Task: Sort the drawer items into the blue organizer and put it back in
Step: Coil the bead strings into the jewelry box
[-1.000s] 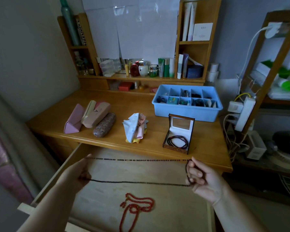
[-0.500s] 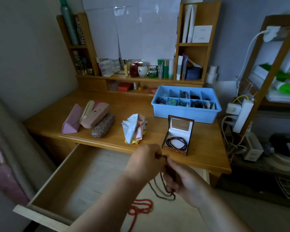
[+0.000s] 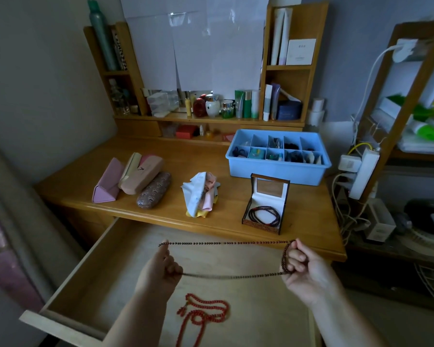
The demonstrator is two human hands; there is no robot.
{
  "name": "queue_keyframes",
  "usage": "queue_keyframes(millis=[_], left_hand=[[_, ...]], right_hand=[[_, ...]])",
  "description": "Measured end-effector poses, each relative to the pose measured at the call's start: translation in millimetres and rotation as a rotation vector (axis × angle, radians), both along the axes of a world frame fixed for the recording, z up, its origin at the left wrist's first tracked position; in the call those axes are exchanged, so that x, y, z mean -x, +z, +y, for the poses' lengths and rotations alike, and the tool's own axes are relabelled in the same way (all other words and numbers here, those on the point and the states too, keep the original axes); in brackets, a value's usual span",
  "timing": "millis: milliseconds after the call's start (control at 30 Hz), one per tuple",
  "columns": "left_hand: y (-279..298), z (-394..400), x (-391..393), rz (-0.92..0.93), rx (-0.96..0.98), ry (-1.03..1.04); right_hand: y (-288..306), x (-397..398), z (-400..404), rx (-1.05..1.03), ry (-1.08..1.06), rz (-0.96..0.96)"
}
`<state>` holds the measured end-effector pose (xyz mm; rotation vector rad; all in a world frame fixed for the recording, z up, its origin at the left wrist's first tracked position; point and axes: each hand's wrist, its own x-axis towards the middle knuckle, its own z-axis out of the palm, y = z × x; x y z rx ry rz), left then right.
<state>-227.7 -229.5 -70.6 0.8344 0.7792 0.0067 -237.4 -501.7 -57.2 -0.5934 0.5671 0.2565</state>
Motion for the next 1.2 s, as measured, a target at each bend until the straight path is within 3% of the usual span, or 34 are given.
queue_keyframes(millis=[100, 200, 267, 333, 433, 567, 700, 800, 900, 1000, 1100, 1200], left_hand=[[5.3, -19.0, 3.3, -0.101, -0.638, -0.214], [26.3, -40.8, 13.0, -0.472, -1.315, -0.488], [42.9, -58.1, 19.5, -0.667, -1.615, -0.734], [52.8, -75.3, 22.6, -0.739, -1.788, -0.795], [60.1, -90.5, 17.3, -0.638, -1.711, -0.767], [55.8, -80.3, -0.5, -0.381, -1.326, -0.738], [35.0, -43.4, -6.9, -0.085, -0.569, -0.466], [17.5, -32.1, -1.2, -0.048, 0.018, -0.172], [8.0, -47.3, 7.2, -0.101, 0.226, -0.128], [6.1, -58.2, 14.9, -0.074, 0.104, -0.212], [1.7, -57.5, 22.6, -0.086, -0.406, -0.346], [8.3, -64.5, 34.2, -0.352, -0.988, -0.48]], right_hand=[[4.7, 1.1, 16.3, 0.038, 0.015, -0.084], [12.5, 0.4, 27.8, 0.04, 0.025, -0.217], [17.3, 0.9, 33.9, 0.071, 0.081, -0.313], [19.3, 4.4, 40.9, 0.231, 0.208, -0.404], [19.4, 13.6, 46.5, 0.49, 0.454, -0.443], [20.5, 18.0, 38.1, 0.375, 0.493, -0.263], [21.1, 10.9, 24.1, 0.096, 0.235, -0.112], [17.7, 9.0, 22.1, 0.01, 0.106, -0.037], [10.7, 9.5, 29.4, -0.031, 0.015, 0.04], [7.7, 5.9, 28.9, -0.051, -0.108, 0.09], [10.3, 2.2, 23.7, -0.135, -0.208, 0.073], [11.5, 2.6, 23.3, -0.113, -0.189, -0.015]])
